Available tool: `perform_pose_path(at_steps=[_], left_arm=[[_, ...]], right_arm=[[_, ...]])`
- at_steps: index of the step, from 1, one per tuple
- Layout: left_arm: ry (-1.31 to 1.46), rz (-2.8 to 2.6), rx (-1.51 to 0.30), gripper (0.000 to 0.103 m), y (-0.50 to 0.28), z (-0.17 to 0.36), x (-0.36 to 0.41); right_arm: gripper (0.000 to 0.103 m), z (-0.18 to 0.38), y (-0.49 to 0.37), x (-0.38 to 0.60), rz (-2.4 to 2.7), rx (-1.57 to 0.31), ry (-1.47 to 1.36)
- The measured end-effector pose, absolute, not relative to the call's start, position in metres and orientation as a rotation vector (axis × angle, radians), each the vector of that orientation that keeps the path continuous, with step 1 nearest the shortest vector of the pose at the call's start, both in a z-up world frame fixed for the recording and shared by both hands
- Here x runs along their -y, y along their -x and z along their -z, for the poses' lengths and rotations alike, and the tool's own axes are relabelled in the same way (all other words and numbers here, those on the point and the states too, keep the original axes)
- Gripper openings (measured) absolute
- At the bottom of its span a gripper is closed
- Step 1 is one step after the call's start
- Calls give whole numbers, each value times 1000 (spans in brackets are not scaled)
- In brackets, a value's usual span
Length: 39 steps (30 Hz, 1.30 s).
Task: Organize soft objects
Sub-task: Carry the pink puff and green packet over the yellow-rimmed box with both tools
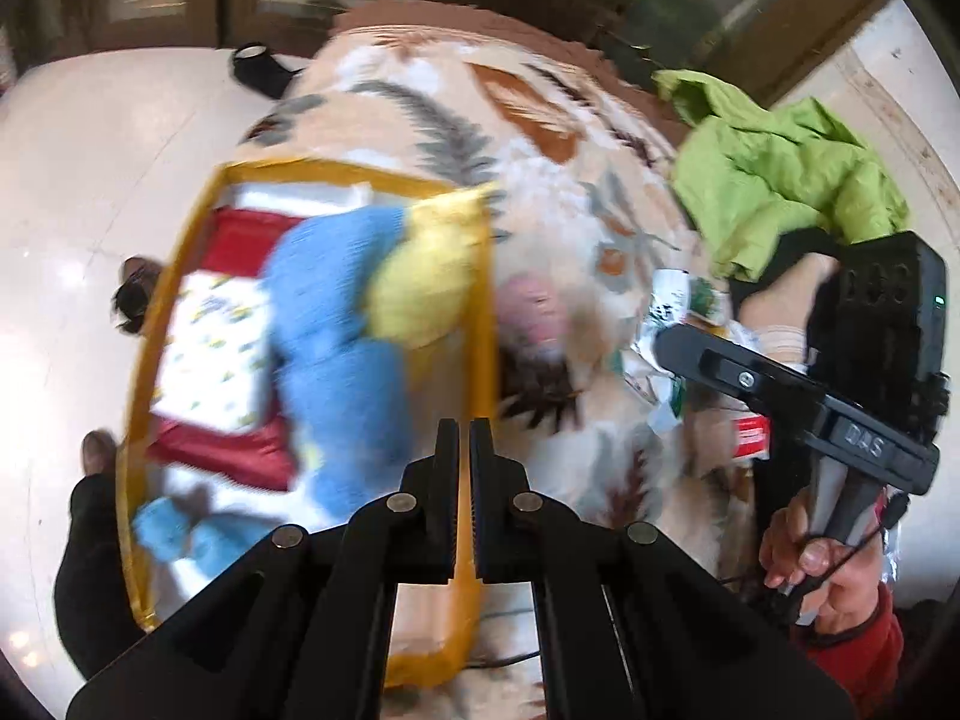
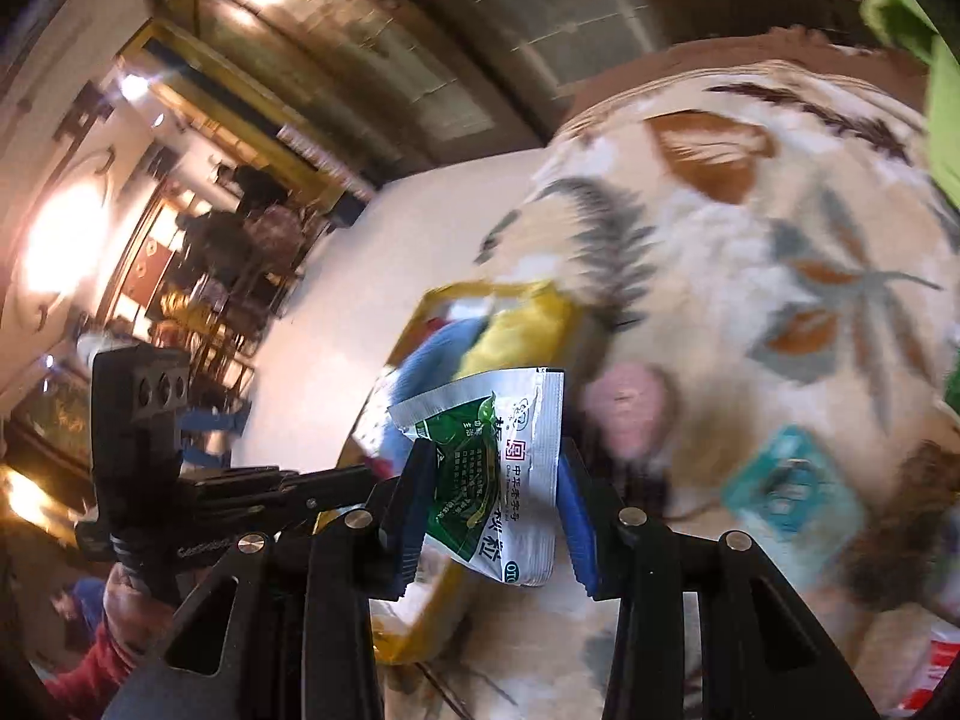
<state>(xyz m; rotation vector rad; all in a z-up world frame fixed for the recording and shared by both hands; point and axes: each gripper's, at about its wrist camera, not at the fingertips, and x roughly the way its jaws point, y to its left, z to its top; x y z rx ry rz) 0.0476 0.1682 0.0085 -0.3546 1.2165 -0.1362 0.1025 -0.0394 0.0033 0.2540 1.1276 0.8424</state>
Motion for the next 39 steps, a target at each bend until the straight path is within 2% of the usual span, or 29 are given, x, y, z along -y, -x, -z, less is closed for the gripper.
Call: perform_pose_path(at_steps=[6,8,11,12,13,19,23,24,25,27,28,31,39], left_arm=[[389,219,-1250,2,-64,5,-146],[407,249,-1255,8,-77,10,-127],[344,264,-1253,35,-103,17,-95],[326,267,-1260,50,-113,21,-84],[300,270,-1272,54,-122,25,-77],[130,226,-1356,54,-163,64,-48],[55,194,-1297,53,-170,66,-46],[48,200,-1311,51,-169,68,-45],[16,210,-1330,40,-166,71,-40],[-33,212,-1352,26,-161,74,-37],[-30,209,-1354,23,-159,74,-40],[41,224,-1351,19,-155,69,-54],[72,225,-1293,18,-142,43,-60]], right_arm=[[42,-2,-103,40,-827,-1125,-262],[42,-4,-108,63,-784,-1115,-273],[43,1,-119,101,-718,-1119,-333],[43,4,-121,113,-698,-1122,-351],[43,7,-122,126,-677,-1124,-369],[43,22,-125,167,-648,-1126,-464],[43,27,-128,174,-648,-1133,-493],[43,28,-129,175,-653,-1134,-508],[43,26,-128,176,-655,-1131,-518],[43,22,-128,176,-657,-1117,-523],[43,20,-128,176,-657,-1110,-523],[43,14,-125,174,-659,-1103,-529],[44,-2,-117,174,-673,-1084,-545]])
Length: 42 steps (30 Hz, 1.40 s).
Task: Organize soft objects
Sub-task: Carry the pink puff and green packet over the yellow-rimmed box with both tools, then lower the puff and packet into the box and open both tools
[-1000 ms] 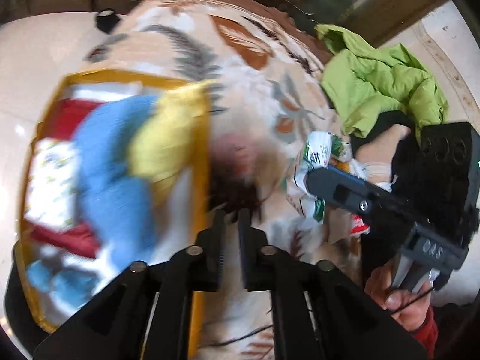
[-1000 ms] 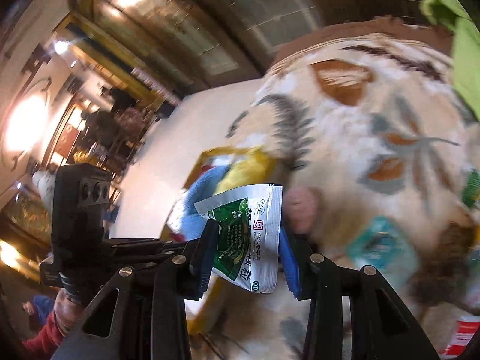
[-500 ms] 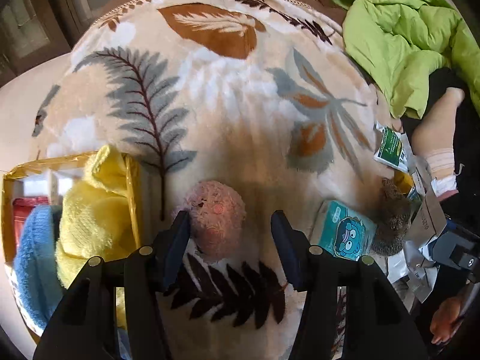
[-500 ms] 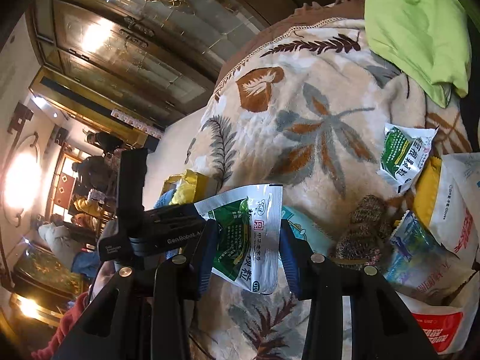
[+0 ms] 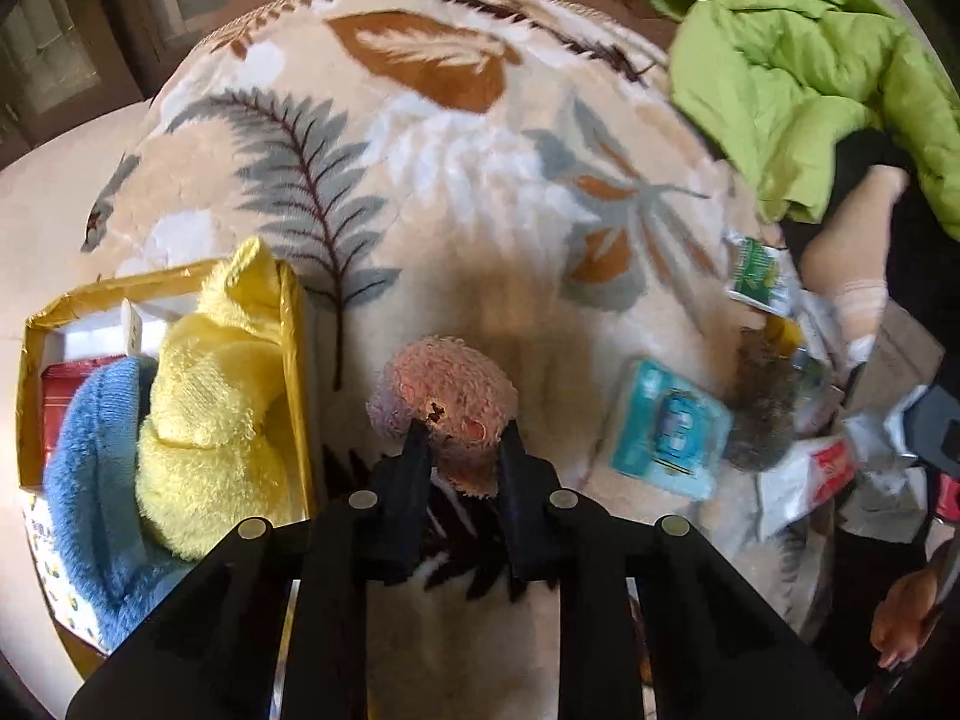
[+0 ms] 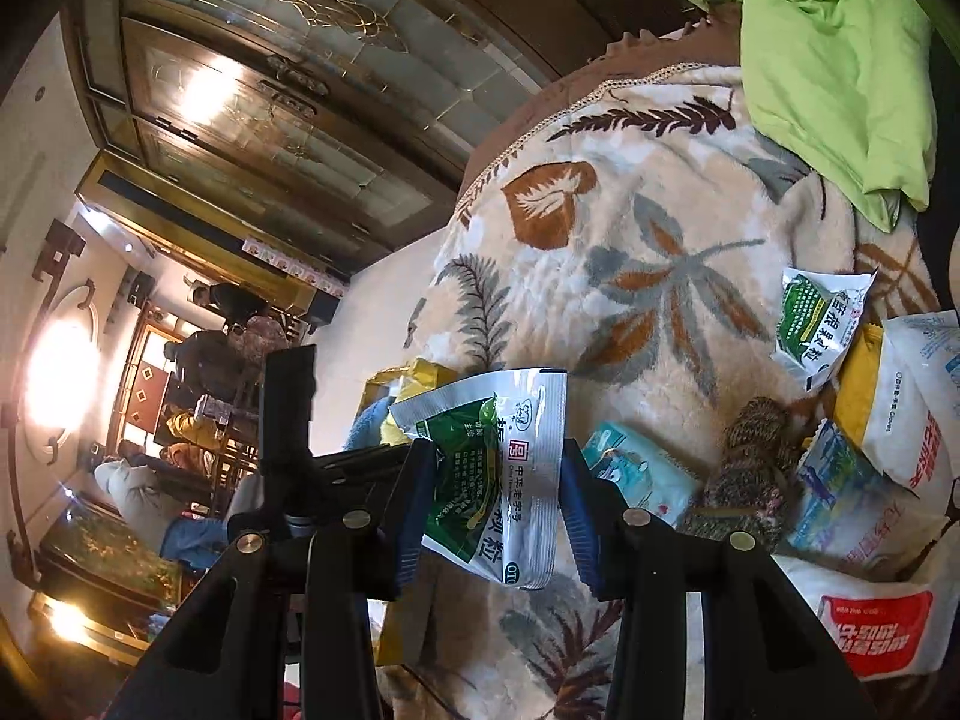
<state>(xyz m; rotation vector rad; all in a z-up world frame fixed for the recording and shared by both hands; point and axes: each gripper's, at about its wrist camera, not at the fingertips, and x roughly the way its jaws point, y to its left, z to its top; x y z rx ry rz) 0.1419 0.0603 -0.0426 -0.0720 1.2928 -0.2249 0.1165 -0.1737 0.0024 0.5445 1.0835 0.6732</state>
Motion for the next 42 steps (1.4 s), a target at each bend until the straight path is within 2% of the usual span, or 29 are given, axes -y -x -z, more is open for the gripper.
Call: perform_pose_path(at_steps=[5,10,20,21,23,24,25,27,29,33,35,36,37,39,42], left_arm=[[101,259,-1232,18,-119,0,-79],[94,212,-1215,18,-71,-22,-136],[122,76,-1274,18,-6,16,-205],[124,69,-1273,18,-4,19,-206],[113,40,-1259,19,-1,26,-207],[123,38,-1259,19,-1,28,-208],[152,44,-1262,20,-2,31,-209],[193,41,-1263,21,-4,36,-211],[207,30,-1258,22,-7,40,-210],[196,24,-1261,23,-9,43,-204],[208,21,-1269,26,-9,43,-206],[219,18,-1271,26,-10,43,-207],[231,17,-1276,26,-10,43,-210],[253,19,-1284,26,-10,44,-214],[273,18,-1292,28,-9,46,-217]], right_arm=[[44,-14,-106,155,-729,-1083,-514],[44,-10,-93,104,-847,-1128,-515],[44,14,-70,-21,-975,-1223,-352],[47,13,-69,-20,-965,-1217,-341],[66,11,-72,-5,-885,-1181,-287],[84,12,-73,7,-820,-1158,-239],[91,14,-76,12,-785,-1158,-200],[91,31,-80,23,-702,-1205,-128],[91,52,-83,29,-699,-1273,-181],[89,86,-88,12,-670,-1338,-155],[84,91,-83,-8,-652,-1301,-13],[75,91,-77,-17,-648,-1272,82],[55,90,-72,-24,-648,-1242,164],[39,89,-70,-20,-632,-1229,210],[39,87,-74,0,-617,-1240,178]])
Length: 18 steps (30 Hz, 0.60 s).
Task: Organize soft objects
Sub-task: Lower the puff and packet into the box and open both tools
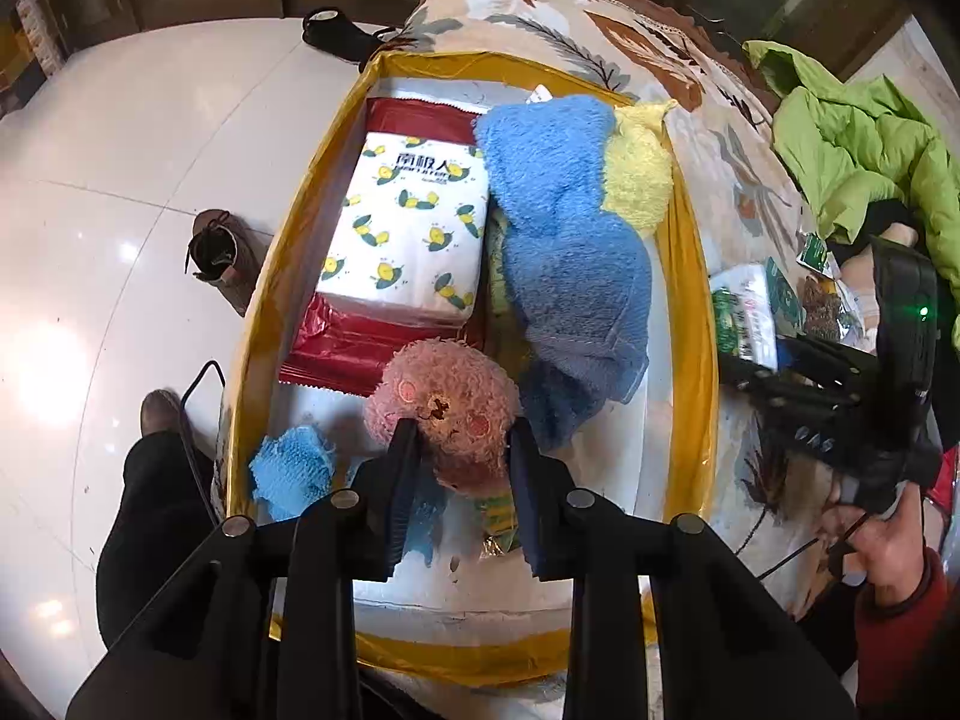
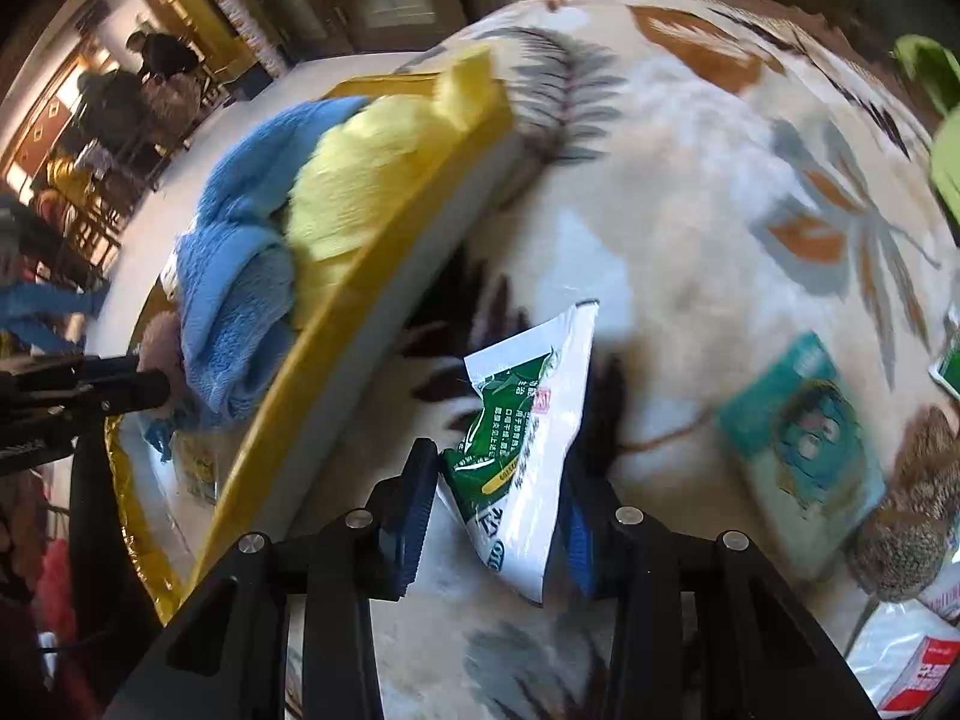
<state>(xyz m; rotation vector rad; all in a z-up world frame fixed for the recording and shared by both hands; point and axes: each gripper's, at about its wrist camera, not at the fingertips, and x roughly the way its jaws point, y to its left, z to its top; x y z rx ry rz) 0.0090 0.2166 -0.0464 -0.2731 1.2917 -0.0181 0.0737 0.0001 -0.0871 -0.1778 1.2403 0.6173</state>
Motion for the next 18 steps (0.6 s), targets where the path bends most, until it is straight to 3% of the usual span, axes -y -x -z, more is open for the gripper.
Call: perform_pose_path(at_steps=[7,12,14,16,18], left_arm=[[278,26,-1309,28,-3,51,-215],[264,-1,-1293,28,-2,43,-222],[260,-18,-1290,40,-2,42,-223],[240,-44,-1277,75,0,40,-222],[200,-67,-1262,78,3,38,-222]], right_arm=[[39,56,-66,26,-701,-1198,-48],[41,20,-46,-5,-851,-1184,-85],[41,21,-36,-33,-927,-1208,-94],[42,26,-21,-55,-958,-1226,-61],[43,36,-16,-77,-954,-1233,-5]])
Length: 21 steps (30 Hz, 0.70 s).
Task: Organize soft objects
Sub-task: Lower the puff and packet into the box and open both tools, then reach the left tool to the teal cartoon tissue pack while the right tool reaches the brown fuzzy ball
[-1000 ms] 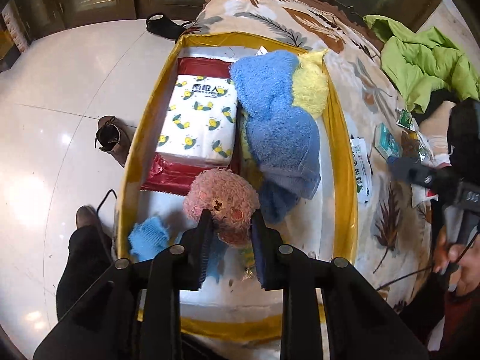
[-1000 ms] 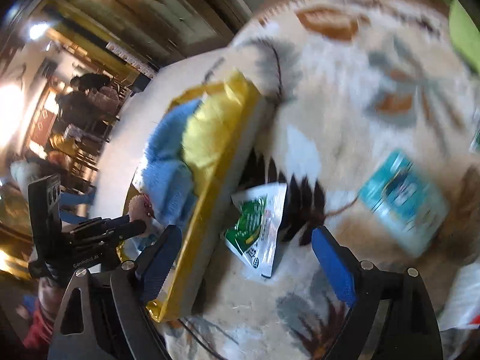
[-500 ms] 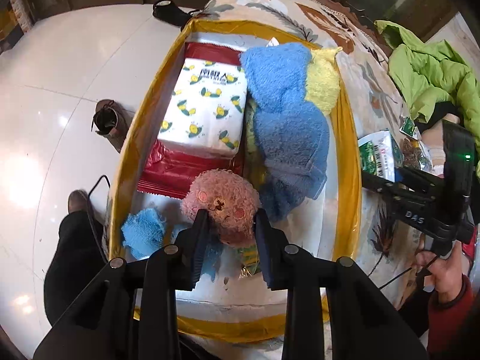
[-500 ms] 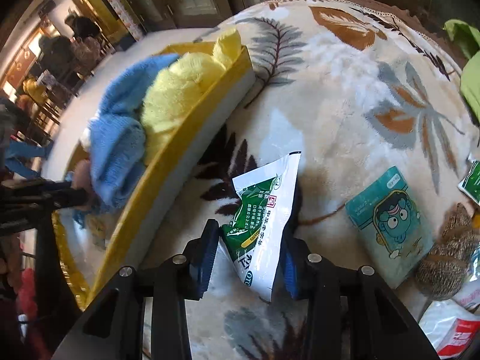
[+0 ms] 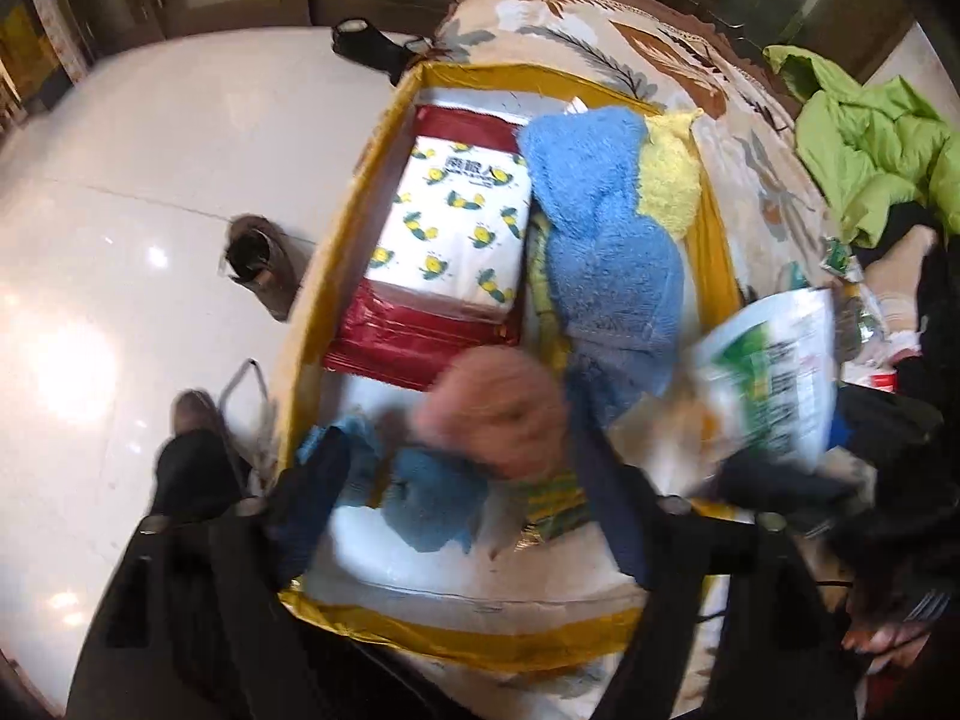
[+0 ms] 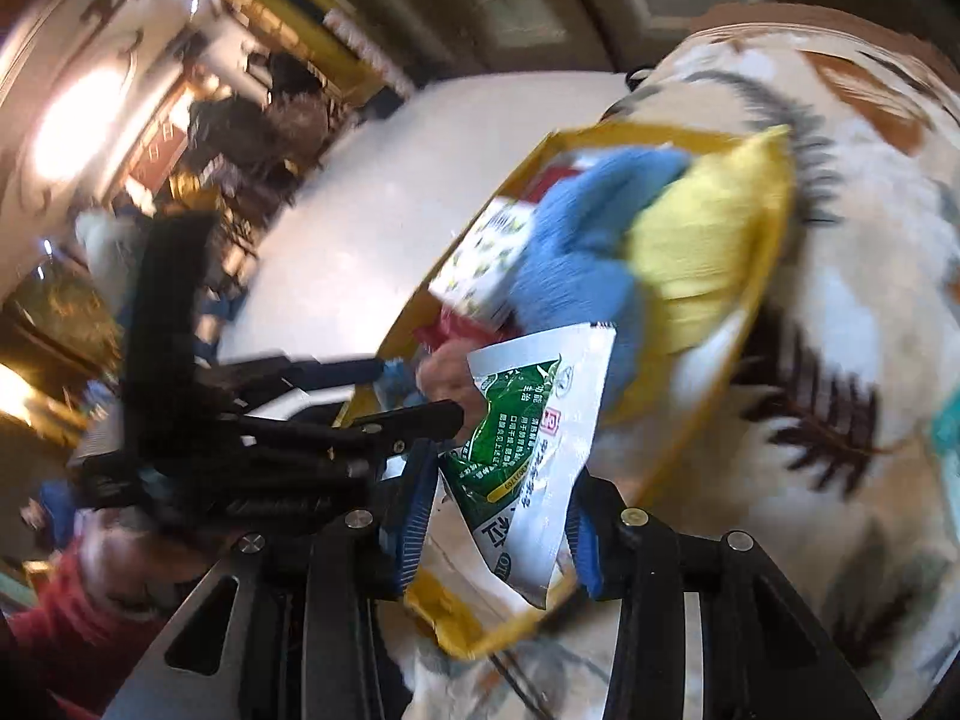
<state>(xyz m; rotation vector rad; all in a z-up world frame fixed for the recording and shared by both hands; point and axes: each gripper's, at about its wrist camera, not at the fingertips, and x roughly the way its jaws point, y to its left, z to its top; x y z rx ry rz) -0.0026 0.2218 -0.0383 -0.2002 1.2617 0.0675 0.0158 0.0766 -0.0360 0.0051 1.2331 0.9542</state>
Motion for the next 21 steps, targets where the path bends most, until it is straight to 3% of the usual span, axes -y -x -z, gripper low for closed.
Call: perform_pose_path(at_steps=[1,3,10,21], left_arm=[[187,-74,-1260,78,4,38,-221],[193,-82,-1261,79,6,37,-223],[199,-72,-1196,79,12,22,-212],[45,81,-1152,79,-1,10,-120]], right_arm=[[46,42,-14,-83,-938,-1246,20],[64,47,-12,-83,-905,-1263,44],[96,14,-14,-17,-879,-1125,-173],[97,-4,-18,116,-560,-1078,-224]])
